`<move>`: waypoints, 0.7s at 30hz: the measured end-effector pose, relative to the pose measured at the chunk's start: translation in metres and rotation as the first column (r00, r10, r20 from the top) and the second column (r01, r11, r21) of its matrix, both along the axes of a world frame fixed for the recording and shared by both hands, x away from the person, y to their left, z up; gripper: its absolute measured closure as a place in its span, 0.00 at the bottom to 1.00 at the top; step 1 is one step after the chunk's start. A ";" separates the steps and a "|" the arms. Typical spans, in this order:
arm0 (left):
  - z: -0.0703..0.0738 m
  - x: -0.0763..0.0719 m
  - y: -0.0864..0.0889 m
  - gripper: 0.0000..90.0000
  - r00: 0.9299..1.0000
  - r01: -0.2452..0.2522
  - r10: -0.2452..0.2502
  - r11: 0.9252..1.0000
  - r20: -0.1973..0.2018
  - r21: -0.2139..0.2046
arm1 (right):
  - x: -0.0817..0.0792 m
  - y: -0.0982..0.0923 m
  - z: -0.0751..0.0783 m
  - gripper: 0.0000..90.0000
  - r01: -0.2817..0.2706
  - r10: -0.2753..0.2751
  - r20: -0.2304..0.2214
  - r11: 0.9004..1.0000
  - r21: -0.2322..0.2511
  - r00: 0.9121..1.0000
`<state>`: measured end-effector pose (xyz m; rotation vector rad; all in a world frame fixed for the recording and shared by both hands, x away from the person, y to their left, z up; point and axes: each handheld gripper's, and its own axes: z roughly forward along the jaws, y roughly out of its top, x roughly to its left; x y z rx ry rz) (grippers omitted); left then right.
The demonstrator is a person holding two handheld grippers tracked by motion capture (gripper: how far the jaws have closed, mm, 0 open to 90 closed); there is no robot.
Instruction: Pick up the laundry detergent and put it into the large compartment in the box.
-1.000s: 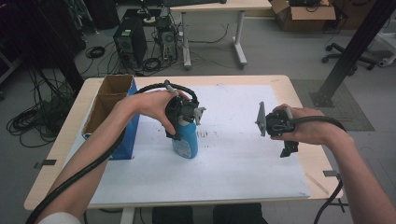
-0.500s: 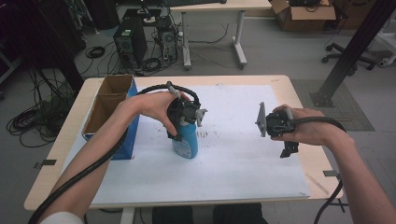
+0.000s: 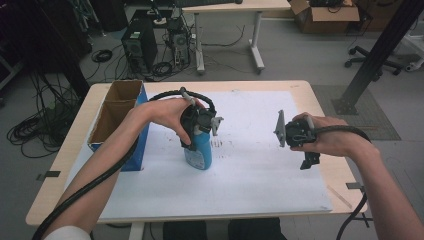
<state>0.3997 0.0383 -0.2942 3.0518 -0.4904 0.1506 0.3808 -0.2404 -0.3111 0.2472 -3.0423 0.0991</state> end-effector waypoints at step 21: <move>0.001 0.005 0.005 0.40 0.998 -0.055 0.054 0.998 -0.037 -0.033 | -0.001 0.004 -0.001 0.07 -0.006 0.006 0.000 1.000 0.002 1.000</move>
